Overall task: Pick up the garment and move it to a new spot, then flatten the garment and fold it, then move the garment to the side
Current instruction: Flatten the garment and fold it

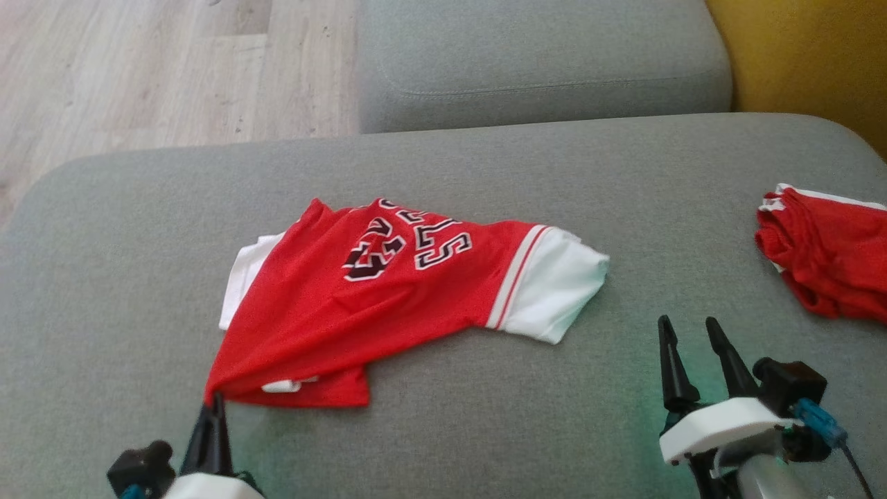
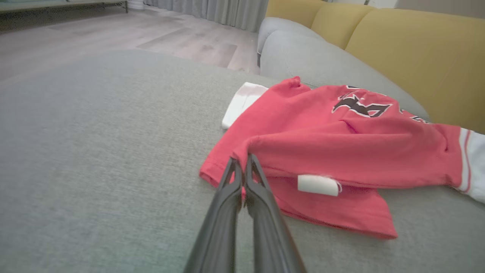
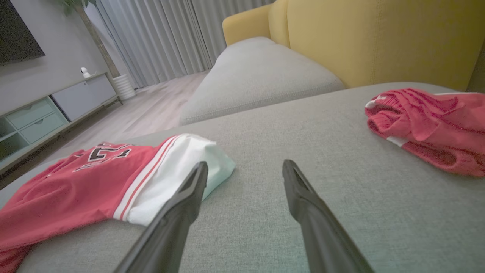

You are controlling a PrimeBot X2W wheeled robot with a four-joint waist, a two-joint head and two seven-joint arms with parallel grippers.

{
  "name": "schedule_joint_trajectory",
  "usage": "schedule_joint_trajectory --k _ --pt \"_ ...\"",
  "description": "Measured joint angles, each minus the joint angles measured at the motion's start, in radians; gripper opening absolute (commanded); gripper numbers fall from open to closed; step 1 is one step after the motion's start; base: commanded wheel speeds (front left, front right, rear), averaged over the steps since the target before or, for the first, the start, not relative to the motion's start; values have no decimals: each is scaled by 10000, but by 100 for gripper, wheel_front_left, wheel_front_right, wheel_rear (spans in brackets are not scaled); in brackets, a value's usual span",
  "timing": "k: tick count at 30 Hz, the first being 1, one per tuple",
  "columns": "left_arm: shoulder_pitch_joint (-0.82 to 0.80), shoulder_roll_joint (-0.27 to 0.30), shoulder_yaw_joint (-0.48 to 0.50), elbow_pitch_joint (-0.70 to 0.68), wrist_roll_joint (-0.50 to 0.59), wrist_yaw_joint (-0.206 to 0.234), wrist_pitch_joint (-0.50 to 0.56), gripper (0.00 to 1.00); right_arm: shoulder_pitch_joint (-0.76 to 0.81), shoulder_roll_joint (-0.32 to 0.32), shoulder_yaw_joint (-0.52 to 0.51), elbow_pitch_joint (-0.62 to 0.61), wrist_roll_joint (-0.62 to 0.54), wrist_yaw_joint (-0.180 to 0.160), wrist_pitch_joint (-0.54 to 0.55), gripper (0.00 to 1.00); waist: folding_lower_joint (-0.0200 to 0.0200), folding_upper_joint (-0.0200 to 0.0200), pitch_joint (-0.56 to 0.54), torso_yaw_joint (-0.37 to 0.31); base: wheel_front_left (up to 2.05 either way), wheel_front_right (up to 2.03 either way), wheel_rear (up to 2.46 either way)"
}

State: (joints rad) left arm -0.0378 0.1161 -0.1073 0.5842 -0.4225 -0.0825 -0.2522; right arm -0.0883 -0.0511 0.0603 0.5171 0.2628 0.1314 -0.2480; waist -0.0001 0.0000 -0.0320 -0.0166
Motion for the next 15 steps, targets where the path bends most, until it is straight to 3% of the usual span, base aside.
schedule_joint_trajectory --k 3,6,7,8,9,15 --pt "110 19 337 -339 683 447 0 0 191 0 73 -447 0 0 0 100 0 0 -31 -105 0 0 0" --pt "186 -15 430 -383 1114 577 0 0 207 4 355 -623 2 0 0 100 1 0 -13 -172 0 0 0" --pt "258 -59 445 -364 1216 619 0 21 208 15 424 -623 38 0 0 100 1 0 0 -181 0 0 0" --pt "315 -105 472 -364 1281 690 0 94 212 19 481 -625 71 0 0 100 1 0 17 -181 0 0 0" --pt "362 -123 497 -368 1388 752 0 100 213 19 527 -625 105 0 0 100 1 0 37 -173 0 0 0" --pt "384 -385 729 -368 1611 721 0 100 217 19 608 -621 182 0 0 100 2 0 139 -76 0 0 0"
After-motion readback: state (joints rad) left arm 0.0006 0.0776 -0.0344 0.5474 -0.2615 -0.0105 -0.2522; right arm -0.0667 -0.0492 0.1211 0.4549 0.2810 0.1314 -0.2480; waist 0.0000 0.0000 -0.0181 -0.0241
